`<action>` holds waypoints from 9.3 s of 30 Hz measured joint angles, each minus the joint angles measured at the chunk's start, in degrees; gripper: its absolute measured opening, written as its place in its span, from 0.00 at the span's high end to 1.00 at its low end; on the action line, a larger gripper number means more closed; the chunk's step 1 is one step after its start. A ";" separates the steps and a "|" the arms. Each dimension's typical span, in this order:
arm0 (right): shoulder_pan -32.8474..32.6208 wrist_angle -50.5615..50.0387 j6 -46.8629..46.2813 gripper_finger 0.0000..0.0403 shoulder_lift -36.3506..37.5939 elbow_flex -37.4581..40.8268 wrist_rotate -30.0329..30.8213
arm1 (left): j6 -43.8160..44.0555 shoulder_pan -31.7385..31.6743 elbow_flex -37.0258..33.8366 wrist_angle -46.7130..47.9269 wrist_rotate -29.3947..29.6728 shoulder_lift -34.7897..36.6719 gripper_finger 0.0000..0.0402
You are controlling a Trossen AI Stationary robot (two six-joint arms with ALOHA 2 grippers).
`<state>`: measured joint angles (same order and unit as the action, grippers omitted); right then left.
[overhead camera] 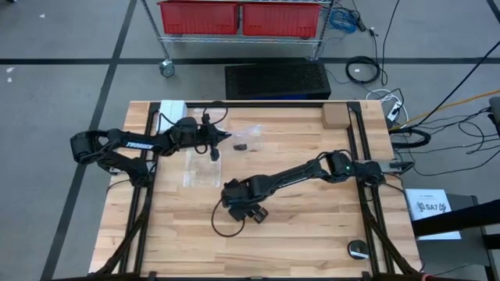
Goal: Sort rubber bands
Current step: Put the bottom black rubber band into the transparent zip bag, then put the black rubber band into the transparent zip bag
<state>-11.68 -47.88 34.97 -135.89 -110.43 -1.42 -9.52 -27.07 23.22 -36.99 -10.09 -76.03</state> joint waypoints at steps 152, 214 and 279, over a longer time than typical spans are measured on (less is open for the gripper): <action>16.31 9.32 -37.88 0.57 39.18 32.60 1.24 | -2.91 4.79 0.07 -4.29 -6.16 0.00 1.00; 9.72 21.54 -30.22 0.98 19.03 23.93 3.30 | -3.30 2.38 0.04 -0.99 -7.69 -0.02 1.00; 12.53 3.97 -47.57 0.55 21.17 33.00 4.23 | -3.16 2.38 0.04 0.00 -7.67 -0.04 1.00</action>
<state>0.84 -43.91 -12.60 -114.72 -77.43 2.81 -12.68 -24.69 23.27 -36.99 -17.76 -76.07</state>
